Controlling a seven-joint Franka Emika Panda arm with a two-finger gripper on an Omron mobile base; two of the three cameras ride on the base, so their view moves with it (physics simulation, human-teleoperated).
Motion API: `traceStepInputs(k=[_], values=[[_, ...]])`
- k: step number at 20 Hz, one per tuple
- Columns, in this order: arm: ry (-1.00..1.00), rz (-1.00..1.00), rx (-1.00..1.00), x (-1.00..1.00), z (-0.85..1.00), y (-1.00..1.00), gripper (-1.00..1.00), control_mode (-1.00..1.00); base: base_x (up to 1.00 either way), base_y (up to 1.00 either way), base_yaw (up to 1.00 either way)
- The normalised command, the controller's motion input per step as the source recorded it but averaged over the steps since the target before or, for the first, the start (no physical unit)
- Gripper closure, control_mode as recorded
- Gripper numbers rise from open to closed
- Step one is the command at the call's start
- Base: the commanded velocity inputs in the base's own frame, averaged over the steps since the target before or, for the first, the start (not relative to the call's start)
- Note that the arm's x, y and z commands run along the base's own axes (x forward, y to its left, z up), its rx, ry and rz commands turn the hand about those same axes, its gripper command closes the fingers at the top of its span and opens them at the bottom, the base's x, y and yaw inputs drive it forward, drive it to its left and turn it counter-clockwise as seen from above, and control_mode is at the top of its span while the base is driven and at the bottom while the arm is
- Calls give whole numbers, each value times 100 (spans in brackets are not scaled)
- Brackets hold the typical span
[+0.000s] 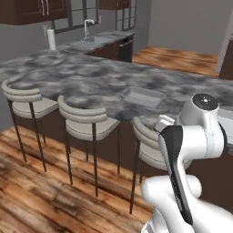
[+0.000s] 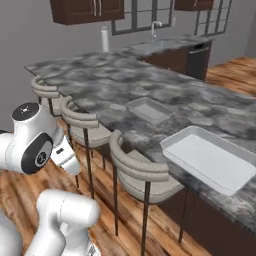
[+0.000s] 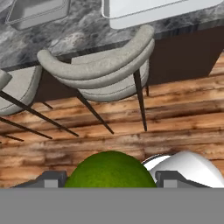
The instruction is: Place the cold items (lime and eggplant) from the fridge in one tupperware on the dining counter. Place the warm items (hot dog and kebab skewer) in the stove area in another tupperware.
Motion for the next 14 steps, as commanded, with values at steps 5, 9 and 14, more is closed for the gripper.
traceStepInputs(k=[5, 9, 14], values=[[0, 0, 0, 0, 0, 0, 100, 100, 52, 71, -58], [0, 0, 0, 0, 0, 0, 100, 100, 62, 70, -57], [0, 0, 0, 0, 0, 0, 100, 100, 72, 61, -56]])
